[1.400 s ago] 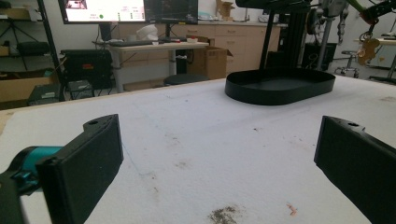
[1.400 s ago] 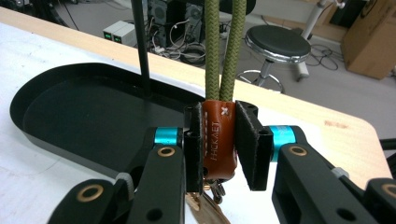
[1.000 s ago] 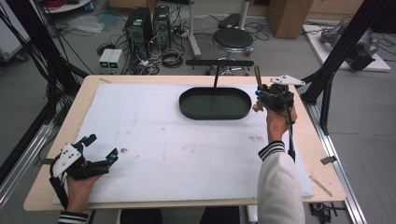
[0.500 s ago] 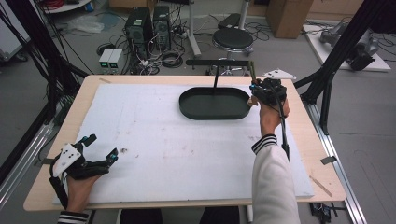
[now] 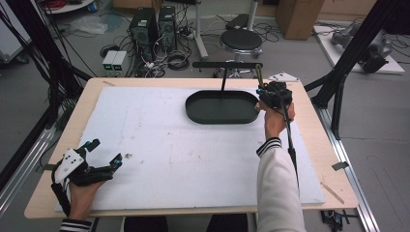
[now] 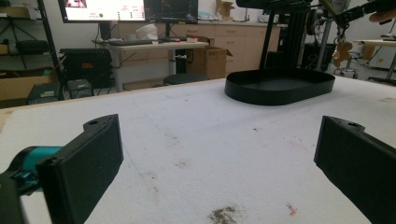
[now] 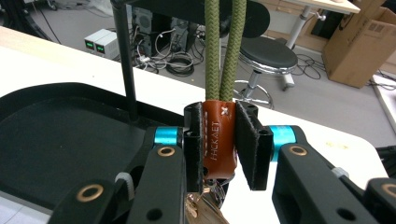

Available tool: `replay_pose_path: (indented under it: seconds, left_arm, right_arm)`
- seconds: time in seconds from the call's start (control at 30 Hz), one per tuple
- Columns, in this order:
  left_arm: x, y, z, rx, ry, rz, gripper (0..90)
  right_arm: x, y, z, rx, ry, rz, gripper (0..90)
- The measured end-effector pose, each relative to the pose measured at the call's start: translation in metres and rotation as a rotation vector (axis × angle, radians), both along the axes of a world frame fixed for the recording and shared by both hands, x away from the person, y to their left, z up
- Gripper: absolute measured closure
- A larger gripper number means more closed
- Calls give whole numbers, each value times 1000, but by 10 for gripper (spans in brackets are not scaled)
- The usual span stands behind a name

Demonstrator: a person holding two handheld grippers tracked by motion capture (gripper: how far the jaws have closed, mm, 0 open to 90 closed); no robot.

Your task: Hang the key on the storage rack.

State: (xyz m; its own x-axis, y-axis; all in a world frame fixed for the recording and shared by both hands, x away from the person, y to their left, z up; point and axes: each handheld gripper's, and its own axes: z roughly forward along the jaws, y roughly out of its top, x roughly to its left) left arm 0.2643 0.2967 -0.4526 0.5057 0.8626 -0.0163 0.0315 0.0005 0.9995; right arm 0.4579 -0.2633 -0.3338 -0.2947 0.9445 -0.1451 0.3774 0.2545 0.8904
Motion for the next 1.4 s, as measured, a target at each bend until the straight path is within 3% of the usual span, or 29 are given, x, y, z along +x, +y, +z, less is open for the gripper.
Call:
replay_pose_path:
  seconds: [0.33, 0.97, 1.4]
  left_arm:
    - [0, 0, 0, 4, -2, -2, 17]
    - [-1, 0, 0, 0, -5, 1, 17]
    - [-1, 0, 0, 8, -7, 0, 17]
  right_arm:
    - [7, 4, -8, -17, 13, -24, 735]
    - [22, 6, -25, 49, 20, -37, 735]
    - [32, -1, -33, 92, 13, -7, 734]
